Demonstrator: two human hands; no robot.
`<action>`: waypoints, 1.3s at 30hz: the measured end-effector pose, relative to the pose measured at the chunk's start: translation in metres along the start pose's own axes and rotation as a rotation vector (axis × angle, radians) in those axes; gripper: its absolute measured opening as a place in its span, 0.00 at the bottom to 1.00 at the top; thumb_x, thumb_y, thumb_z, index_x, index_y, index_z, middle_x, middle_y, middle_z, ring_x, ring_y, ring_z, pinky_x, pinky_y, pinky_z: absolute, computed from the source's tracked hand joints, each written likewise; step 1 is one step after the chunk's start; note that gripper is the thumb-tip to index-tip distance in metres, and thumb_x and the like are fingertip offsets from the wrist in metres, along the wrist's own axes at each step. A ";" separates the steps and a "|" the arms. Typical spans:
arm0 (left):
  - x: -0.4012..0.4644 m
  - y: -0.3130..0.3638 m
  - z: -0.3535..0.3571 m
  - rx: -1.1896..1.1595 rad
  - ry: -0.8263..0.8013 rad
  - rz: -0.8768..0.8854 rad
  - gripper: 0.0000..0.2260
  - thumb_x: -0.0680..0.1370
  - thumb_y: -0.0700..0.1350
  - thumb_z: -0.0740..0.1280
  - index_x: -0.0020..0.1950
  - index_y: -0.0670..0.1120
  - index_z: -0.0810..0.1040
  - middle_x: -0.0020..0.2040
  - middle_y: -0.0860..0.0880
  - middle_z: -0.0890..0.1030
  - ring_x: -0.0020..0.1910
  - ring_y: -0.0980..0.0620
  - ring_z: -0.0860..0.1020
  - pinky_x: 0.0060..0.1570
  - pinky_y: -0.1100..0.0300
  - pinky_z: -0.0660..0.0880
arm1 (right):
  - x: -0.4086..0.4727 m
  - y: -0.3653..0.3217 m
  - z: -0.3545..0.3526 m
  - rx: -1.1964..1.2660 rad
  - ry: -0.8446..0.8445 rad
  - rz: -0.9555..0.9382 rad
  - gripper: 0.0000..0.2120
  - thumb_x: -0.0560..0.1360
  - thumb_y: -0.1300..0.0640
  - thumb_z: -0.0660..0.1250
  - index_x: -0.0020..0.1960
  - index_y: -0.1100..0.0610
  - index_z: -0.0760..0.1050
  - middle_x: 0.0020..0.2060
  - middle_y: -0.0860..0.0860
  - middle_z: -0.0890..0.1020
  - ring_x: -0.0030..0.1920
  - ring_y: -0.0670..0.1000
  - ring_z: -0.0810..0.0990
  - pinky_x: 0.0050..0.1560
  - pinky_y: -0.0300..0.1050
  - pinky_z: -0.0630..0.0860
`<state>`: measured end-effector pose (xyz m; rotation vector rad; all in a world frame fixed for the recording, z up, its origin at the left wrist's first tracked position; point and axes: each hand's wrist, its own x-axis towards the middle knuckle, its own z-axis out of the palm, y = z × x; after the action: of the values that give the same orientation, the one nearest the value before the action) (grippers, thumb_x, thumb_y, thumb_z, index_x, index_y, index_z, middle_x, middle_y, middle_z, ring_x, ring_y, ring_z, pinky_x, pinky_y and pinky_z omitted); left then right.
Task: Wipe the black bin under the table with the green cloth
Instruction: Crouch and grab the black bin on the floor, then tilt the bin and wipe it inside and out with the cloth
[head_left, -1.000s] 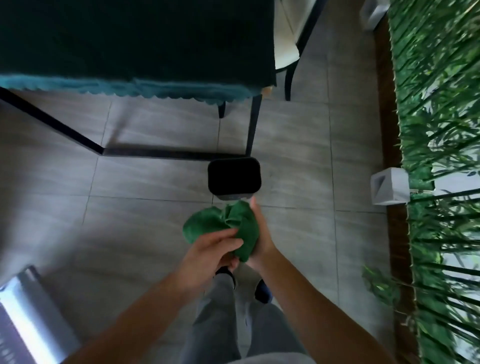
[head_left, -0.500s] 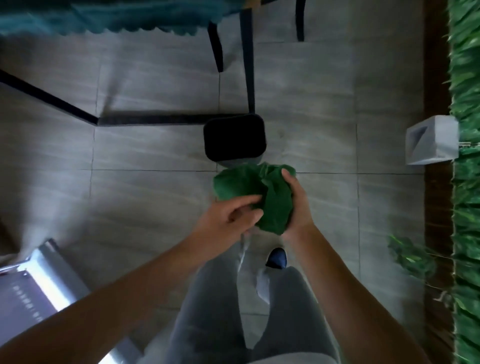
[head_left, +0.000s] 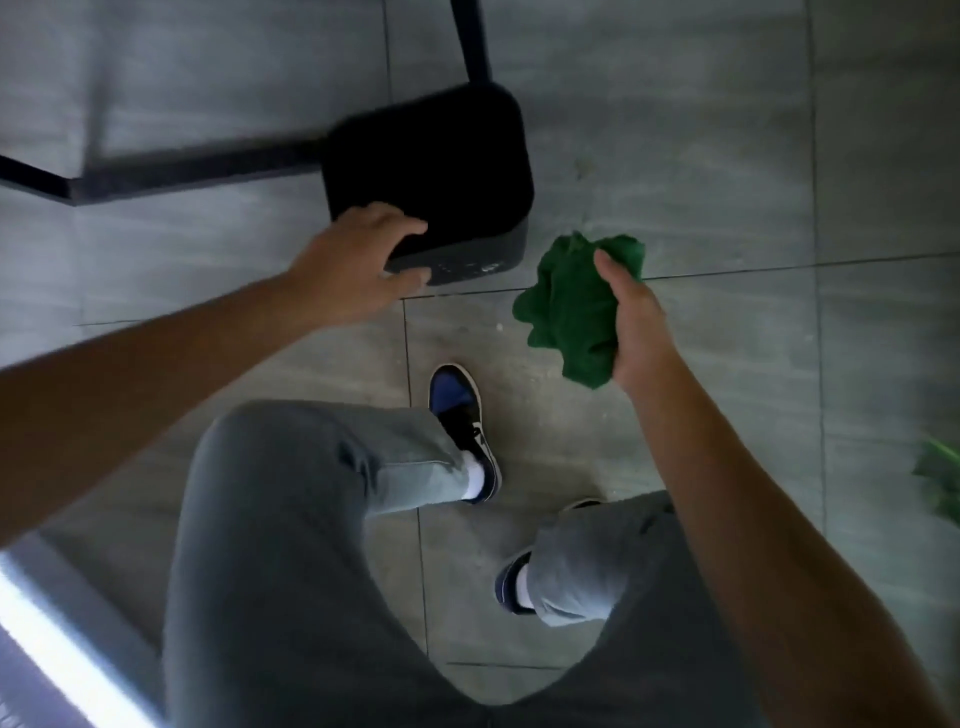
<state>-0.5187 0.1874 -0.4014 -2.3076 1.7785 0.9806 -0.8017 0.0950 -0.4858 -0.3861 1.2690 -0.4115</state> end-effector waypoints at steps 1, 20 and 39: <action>0.018 -0.009 0.013 0.051 -0.010 0.032 0.28 0.81 0.55 0.69 0.77 0.45 0.68 0.74 0.39 0.71 0.71 0.39 0.69 0.68 0.46 0.68 | 0.019 0.007 -0.002 -0.004 -0.002 -0.018 0.20 0.74 0.45 0.76 0.60 0.55 0.83 0.52 0.55 0.88 0.52 0.58 0.88 0.53 0.59 0.84; 0.074 -0.057 0.107 -0.059 0.514 -0.007 0.14 0.85 0.48 0.64 0.57 0.40 0.84 0.52 0.39 0.85 0.51 0.40 0.82 0.53 0.52 0.77 | 0.103 0.024 0.012 0.108 -0.257 -0.299 0.31 0.77 0.30 0.63 0.63 0.54 0.82 0.57 0.56 0.87 0.57 0.58 0.86 0.59 0.63 0.82; 0.078 -0.063 0.190 -1.275 0.305 -0.242 0.22 0.86 0.50 0.61 0.80 0.58 0.64 0.68 0.53 0.76 0.63 0.52 0.76 0.60 0.57 0.76 | 0.165 0.095 0.021 -1.015 0.078 -0.910 0.27 0.81 0.39 0.56 0.74 0.49 0.75 0.80 0.53 0.66 0.81 0.56 0.59 0.81 0.58 0.54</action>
<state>-0.5359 0.2218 -0.6134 -3.3322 0.8634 2.2350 -0.7329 0.0961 -0.6647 -1.8551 1.2470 -0.5089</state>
